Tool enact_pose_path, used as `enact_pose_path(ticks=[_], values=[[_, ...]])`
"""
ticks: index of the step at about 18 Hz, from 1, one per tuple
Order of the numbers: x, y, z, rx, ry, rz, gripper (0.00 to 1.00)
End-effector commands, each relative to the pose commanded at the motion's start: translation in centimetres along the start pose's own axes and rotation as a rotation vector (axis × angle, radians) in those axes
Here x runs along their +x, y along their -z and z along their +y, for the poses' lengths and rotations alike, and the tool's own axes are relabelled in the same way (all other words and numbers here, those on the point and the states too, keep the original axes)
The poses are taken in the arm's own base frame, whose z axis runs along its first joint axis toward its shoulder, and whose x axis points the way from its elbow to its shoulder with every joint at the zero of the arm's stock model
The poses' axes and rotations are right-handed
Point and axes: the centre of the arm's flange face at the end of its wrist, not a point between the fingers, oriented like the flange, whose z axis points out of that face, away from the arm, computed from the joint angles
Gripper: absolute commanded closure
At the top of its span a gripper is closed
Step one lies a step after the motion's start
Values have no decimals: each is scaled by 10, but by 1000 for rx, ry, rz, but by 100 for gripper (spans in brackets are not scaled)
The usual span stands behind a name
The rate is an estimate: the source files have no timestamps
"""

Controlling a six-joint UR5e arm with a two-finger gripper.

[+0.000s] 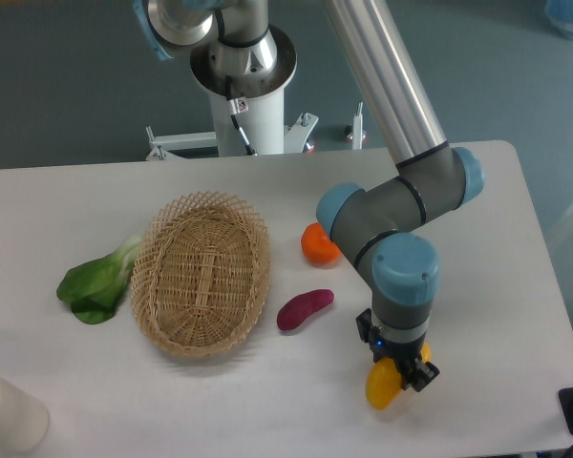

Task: Pick up the mango from the table
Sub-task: 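Lift the grasped mango up off the table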

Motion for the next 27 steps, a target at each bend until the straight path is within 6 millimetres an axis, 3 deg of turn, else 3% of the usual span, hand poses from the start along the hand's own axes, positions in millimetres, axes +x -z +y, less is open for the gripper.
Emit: enact_pose_path(ticks=[4, 11, 27], values=[[-6, 19, 25, -42, 27, -19, 36], [-8, 34, 57, -51, 71, 32, 36], [-21, 56, 75, 10, 122, 13, 36]])
